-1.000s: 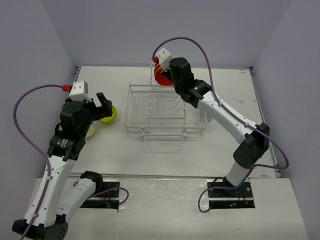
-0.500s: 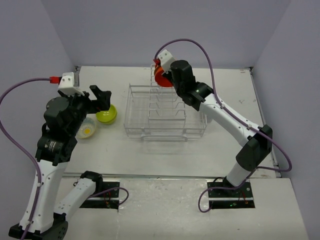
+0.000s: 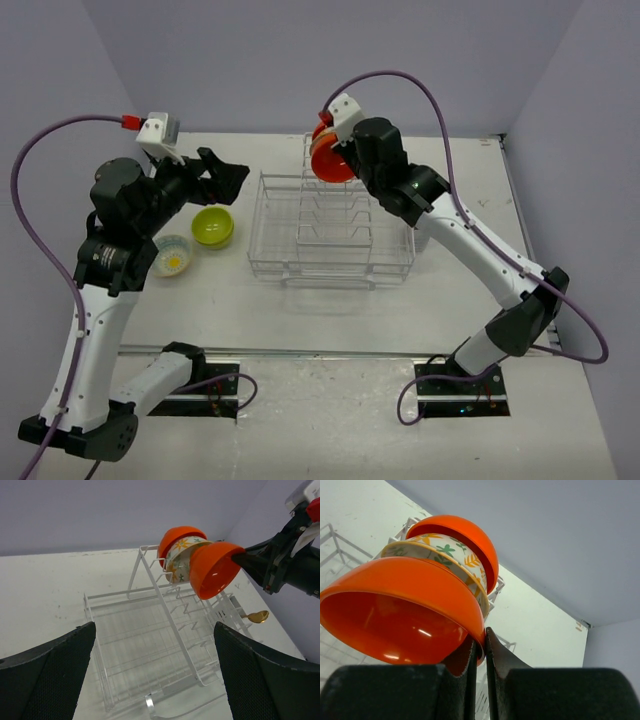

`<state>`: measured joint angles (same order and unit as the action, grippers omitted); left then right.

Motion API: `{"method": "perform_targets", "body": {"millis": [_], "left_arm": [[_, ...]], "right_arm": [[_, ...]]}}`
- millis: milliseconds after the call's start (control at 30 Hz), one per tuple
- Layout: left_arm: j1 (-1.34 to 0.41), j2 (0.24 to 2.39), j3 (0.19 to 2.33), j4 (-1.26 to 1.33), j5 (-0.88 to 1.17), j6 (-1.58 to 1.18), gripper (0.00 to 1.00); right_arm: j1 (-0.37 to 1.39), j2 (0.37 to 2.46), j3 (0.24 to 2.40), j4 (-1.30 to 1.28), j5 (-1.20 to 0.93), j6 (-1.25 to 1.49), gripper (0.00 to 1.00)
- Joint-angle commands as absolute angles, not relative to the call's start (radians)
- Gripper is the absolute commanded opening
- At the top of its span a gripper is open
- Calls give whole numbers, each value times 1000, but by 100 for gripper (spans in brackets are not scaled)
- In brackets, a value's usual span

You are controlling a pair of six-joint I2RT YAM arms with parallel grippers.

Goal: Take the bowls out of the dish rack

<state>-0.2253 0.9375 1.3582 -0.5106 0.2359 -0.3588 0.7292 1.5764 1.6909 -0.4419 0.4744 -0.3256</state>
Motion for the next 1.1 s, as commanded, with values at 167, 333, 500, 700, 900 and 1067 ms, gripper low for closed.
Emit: {"method": "perform_targets", "body": {"millis": [167,333,500,700,900,1067], "left_arm": [[-539,1104,1532,-507,87,-296,100],[-823,1298,1681,-643,-363,-235,100],[-850,1385,1738,-679,-547,-253,71],[-859,1463,1801,-741,-607,-264,54],[-859,1503,1807,-726,-473,-256,41],[-861,1529,1822,-744,-479,-255,15]], "right_arm": [[732,1577,1957,-772,358,-45,0],[730,1644,2089,-1006,258,92,0],[730,1597,2020,-1012,198,169,0],[733,1537,1976,-994,167,189,0],[741,1526,1986,-992,133,187,0],[741,1517,1987,-982,140,190,0]]}}
